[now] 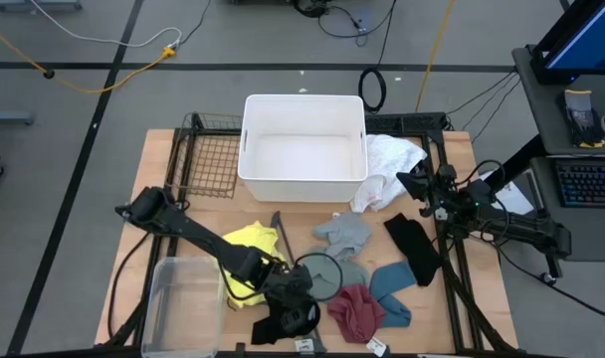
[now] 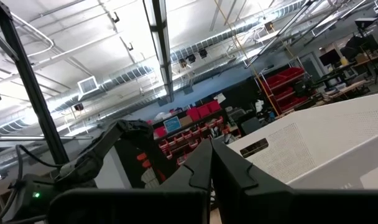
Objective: Pick & Place Cloths
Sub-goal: Put the black underwear into the wired basket
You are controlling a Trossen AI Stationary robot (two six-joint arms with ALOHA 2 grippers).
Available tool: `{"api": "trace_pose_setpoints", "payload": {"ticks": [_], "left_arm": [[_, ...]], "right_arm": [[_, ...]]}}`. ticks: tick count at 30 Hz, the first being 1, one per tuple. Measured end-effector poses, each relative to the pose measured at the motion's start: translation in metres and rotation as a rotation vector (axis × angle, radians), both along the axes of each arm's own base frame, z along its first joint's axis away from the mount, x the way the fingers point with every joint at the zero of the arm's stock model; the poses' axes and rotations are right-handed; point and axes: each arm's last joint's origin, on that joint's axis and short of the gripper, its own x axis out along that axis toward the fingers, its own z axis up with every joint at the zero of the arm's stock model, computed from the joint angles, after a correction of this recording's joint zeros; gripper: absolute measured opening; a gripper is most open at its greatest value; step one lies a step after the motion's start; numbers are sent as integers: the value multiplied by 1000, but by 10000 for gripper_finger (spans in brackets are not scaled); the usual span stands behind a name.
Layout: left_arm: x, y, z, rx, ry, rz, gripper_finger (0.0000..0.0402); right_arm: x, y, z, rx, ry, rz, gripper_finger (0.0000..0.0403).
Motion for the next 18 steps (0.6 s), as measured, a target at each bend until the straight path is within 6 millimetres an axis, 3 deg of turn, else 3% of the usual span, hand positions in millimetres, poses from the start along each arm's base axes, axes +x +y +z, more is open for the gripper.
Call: {"api": "trace_pose_setpoints", "payload": {"ticks": [8,18], "left_arm": [[-1,4,-10,198,-15,-120,269],[3,2,-23,305,-38,-284,269]], "right_arm": [[1,0,-2,5,17,0,0],[1,0,-2,6,20,1,0]]}}
